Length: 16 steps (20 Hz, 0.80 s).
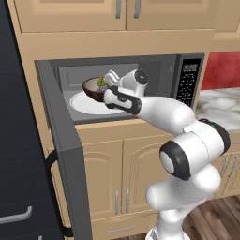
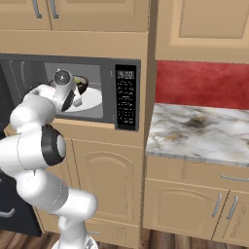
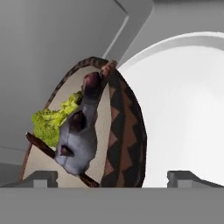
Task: The microwave is finished heating the fish and broccoli. Take the bowl containing the food and place it on the dining counter.
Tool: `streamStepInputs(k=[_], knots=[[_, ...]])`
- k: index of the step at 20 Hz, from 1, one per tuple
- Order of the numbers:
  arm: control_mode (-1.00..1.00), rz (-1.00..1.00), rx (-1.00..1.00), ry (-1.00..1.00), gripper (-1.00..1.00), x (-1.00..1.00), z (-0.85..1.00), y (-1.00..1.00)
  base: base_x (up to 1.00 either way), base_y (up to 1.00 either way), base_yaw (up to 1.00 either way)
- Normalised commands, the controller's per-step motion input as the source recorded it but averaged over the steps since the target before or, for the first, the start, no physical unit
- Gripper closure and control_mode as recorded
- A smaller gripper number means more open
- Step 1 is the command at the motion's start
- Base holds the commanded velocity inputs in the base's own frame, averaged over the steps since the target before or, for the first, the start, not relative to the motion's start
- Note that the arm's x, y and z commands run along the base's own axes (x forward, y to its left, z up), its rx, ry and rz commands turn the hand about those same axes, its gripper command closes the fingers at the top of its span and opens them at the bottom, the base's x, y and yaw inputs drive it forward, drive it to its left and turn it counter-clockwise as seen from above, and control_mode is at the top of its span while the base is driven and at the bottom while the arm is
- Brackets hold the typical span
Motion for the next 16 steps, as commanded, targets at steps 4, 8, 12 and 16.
streamStepInputs(k=[4,8,12,16], knots=[[-1.0,0.0,-0.01,0.13,1.0,0.26,-0.25,0.02,0.0,0.0,0.0],[-1.0,0.0,-0.01,0.03,1.0,0.34,-0.25,0.04,0.0,0.0,0.0],[-1.0,0.0,0.0,0.0,1.0,0.05,-0.02,0.0,0.0,0.0,0.0],[-1.0,0.0,-0.01,0.02,1.0,-0.14,-0.07,0.0,0.0,0.0,0.0]])
